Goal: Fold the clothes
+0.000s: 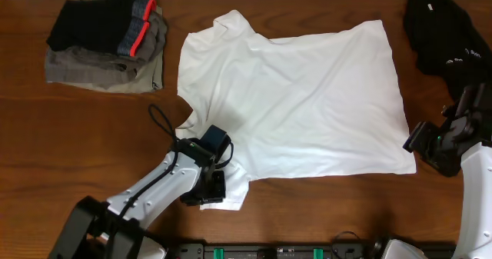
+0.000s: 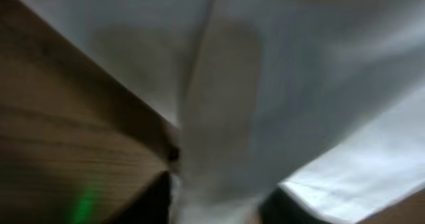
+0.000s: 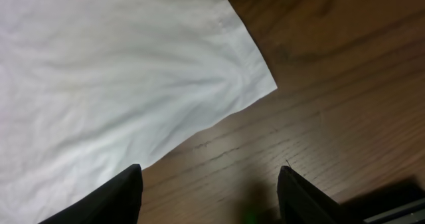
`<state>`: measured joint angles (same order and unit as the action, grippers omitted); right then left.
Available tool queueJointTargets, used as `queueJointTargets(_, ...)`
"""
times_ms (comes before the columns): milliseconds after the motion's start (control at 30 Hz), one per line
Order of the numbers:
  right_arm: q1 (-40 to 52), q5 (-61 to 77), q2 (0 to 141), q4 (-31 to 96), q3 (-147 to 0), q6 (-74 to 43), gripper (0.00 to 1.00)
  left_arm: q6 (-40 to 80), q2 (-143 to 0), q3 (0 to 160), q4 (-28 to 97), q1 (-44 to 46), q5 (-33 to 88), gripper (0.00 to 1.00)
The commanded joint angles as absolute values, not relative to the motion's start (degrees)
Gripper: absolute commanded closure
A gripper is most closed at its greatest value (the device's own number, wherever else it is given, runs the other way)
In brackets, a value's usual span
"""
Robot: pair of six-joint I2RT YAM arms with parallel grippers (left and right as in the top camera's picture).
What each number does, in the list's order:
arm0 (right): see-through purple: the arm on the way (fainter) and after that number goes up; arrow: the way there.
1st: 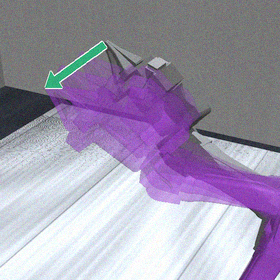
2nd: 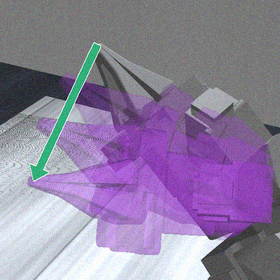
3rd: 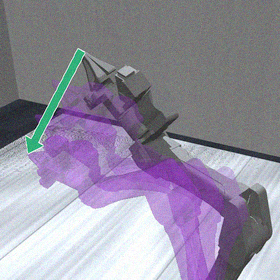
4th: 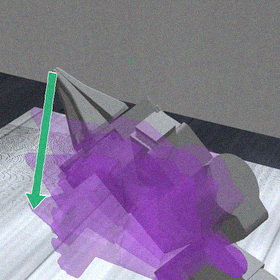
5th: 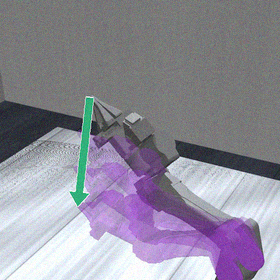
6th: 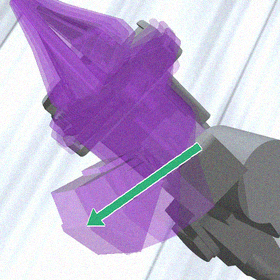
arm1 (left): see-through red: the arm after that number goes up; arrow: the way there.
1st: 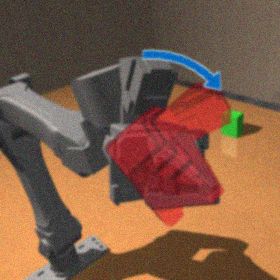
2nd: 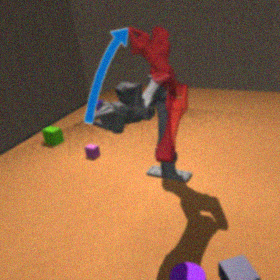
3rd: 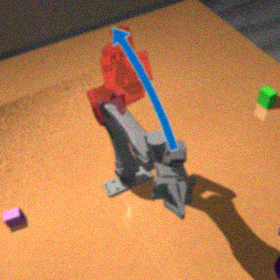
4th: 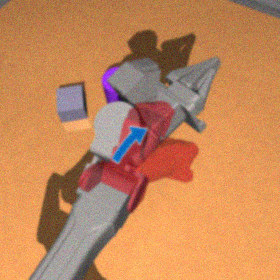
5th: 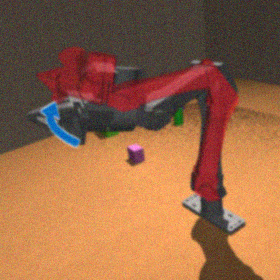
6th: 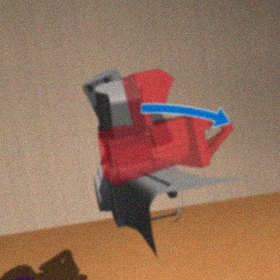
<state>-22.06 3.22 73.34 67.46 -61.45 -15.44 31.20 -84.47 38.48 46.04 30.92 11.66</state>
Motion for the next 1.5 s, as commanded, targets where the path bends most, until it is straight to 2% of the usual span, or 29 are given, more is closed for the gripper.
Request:
queueJointTargets(0, -23.18, 3.22, 73.08, 67.35, -61.69, -14.7, 0.38, 31.83, -84.79, 38.28, 45.8, 31.09, 11.57, 0.94)
queueJointTargets(333, -23.2, 0.99, 74.98, 61.73, -53.56, -17.32, 0.42, 31.57, -81.67, 43.05, 47.86, 30.92, 9.82, 0.94)
queueJointTargets(600, -23.2, -0.23, 80.23, 51.81, -46.85, -16.64, 0.35, 30.26, -80.84, 43.16, 48.12, 27.0, 9.63, 0.94)
queueJointTargets(1033, -23.29, -5.41, 89.52, 44.86, -46.06, -16.73, 0.34, 30.26, -80.84, 43.16, 48.49, 24.38, 9.63, 0.94)
queueJointTargets(1267, -23.31, -6.72, 92.82, 43.94, -46.06, -17.63, 0.46, 30.28, -80.84, 43.16, 47.59, 24.38, 9.65, 0.94)
queueJointTargets(1467, -23.31, -6.7, 92.82, 43.4, -46.06, -17.78, 0.78, 30.26, -80.84, 43.16, 46.57, 24.36, 9.61, 0.94)
